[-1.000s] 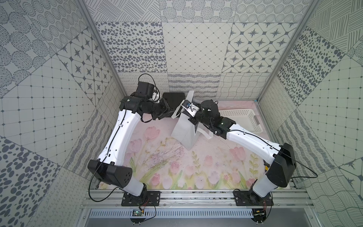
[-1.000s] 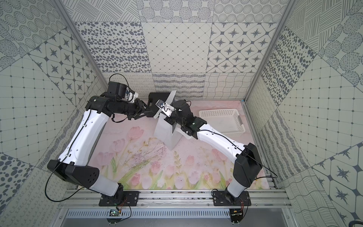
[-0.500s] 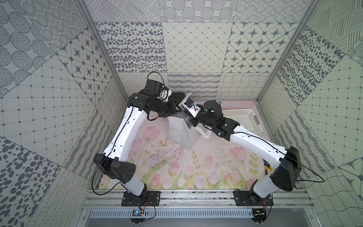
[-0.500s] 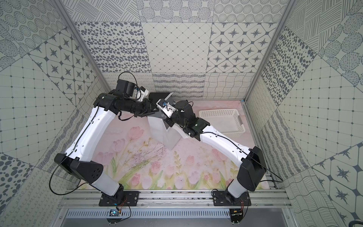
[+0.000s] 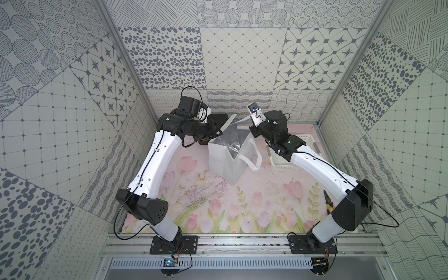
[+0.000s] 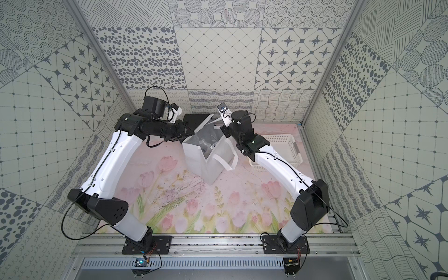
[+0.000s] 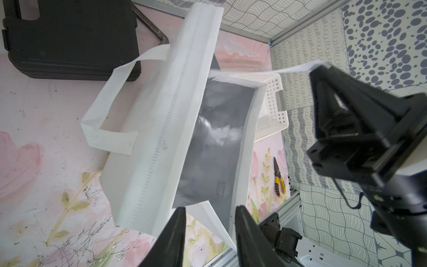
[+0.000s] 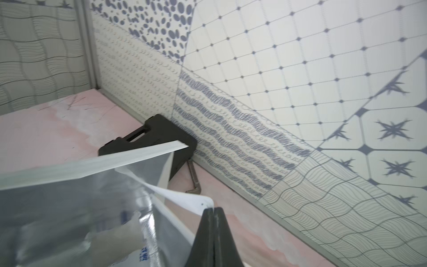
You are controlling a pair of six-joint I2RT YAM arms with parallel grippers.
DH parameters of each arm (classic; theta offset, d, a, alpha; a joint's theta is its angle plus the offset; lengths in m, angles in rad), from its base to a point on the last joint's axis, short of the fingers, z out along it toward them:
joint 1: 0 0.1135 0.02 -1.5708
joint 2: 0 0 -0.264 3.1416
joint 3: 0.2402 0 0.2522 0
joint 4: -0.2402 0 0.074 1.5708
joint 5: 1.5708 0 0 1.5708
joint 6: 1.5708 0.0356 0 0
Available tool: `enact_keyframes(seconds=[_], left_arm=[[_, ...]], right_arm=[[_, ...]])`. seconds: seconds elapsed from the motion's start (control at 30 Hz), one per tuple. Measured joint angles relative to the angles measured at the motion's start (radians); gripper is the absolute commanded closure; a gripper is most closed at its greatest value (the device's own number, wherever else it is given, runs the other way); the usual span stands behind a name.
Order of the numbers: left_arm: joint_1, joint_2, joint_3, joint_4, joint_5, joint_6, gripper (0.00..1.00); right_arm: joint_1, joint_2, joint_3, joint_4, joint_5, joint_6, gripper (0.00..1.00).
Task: Place the ice pack in the delivery bag
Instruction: Tear off the adhesive seal from the delivery bag.
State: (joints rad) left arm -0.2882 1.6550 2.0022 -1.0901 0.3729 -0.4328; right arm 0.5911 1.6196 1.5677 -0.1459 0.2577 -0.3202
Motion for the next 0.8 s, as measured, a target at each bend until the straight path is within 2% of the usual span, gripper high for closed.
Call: enact_keyframes(seconds=[0.2,0.5,0.67,0.8], left_arm=[[0.000,0.000,0.000,0.000,-0.020,0.010,0.60],[0.000,-0.001,-0.003,0.000,-0.041,0.017,0.59],[0.000,-0.005,-0.010,-0.001,-0.053,0.018,0.59],[0.000,-0.012,-0.024,-0.002,-0.066,0.021,0.59]], right_arm=[[-0.102,0.095,0.166,-0.006,0.089,-0.007,1.00],[-0.249,0.258,0.451,-0.120,0.219,0.005,1.00],[-0.311,0.261,0.479,-0.167,0.253,0.028,1.00],[-0.340,0.217,0.411,-0.187,0.280,0.036,1.00]])
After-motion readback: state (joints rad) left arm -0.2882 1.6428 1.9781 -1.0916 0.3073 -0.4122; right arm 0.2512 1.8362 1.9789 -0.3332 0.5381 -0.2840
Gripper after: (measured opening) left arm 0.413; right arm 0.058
